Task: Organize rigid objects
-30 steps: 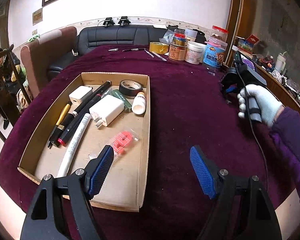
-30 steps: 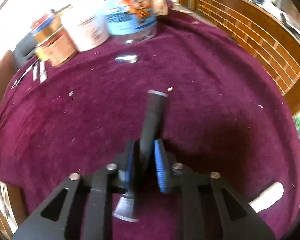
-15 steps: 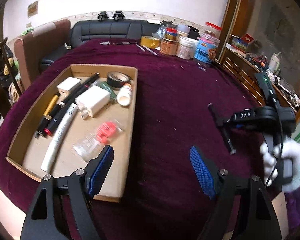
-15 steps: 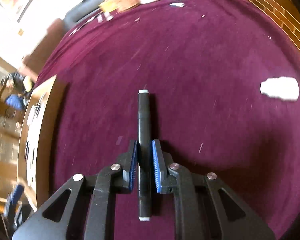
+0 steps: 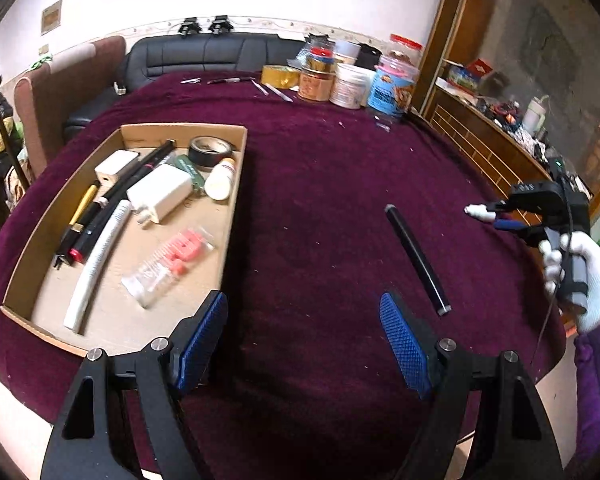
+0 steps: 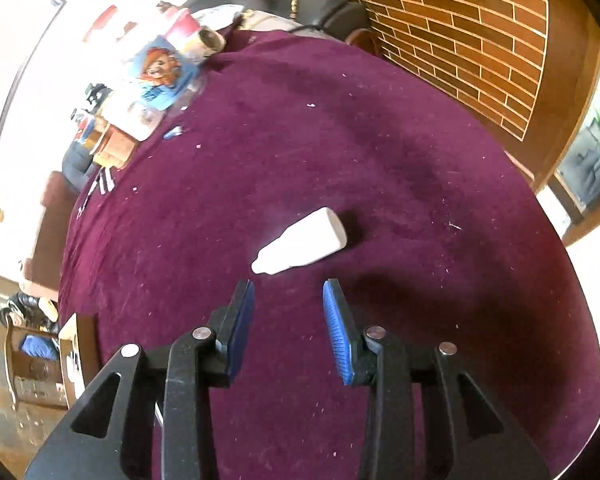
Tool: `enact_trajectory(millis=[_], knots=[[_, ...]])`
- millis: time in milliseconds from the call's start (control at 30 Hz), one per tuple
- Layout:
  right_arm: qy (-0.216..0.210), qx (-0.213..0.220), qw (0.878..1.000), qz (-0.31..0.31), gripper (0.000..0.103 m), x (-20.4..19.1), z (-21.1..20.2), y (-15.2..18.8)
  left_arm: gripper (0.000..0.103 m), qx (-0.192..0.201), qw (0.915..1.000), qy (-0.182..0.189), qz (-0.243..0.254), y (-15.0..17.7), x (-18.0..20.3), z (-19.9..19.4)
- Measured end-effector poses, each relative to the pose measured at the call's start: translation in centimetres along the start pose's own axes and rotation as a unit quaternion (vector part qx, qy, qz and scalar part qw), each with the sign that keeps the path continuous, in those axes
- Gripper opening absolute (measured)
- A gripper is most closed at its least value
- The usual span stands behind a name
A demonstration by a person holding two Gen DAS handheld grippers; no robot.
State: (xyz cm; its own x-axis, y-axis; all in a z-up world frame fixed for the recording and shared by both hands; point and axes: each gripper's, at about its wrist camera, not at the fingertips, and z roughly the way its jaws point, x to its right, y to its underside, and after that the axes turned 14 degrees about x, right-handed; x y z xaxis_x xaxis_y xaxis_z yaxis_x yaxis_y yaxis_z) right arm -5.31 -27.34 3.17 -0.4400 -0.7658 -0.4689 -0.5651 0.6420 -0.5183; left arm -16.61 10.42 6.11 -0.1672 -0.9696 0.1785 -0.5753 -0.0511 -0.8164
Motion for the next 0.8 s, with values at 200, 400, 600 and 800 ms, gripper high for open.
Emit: enact_trajectory(millis=[200,400,600,800], knots=[[0.011,0.015,0.999,-0.027,0.033,-2.4,3.0,-1.1,0.074,-0.013,0.9999,0.004,0.004,-0.1,0.7,0.3],[0.051,0.022,0.995,-0.086,0.033,-4.2,5.4,-1.8,0.074,-0.033,0.9994,0.009,0.002,-0.9,1.4,1.6],[0.059,0.03,0.988,-0.14,0.026,-4.9,6.2,-2.3,0.074,-0.064,0.9973,0.035,0.008,-2.3,4.0,4.4],[0.006,0.016,0.99,-0.138,0.026,-4.0,3.8,-0.9,0.074,-0.096,0.9938,0.044,0.036,-2.3,8.0,8.8]])
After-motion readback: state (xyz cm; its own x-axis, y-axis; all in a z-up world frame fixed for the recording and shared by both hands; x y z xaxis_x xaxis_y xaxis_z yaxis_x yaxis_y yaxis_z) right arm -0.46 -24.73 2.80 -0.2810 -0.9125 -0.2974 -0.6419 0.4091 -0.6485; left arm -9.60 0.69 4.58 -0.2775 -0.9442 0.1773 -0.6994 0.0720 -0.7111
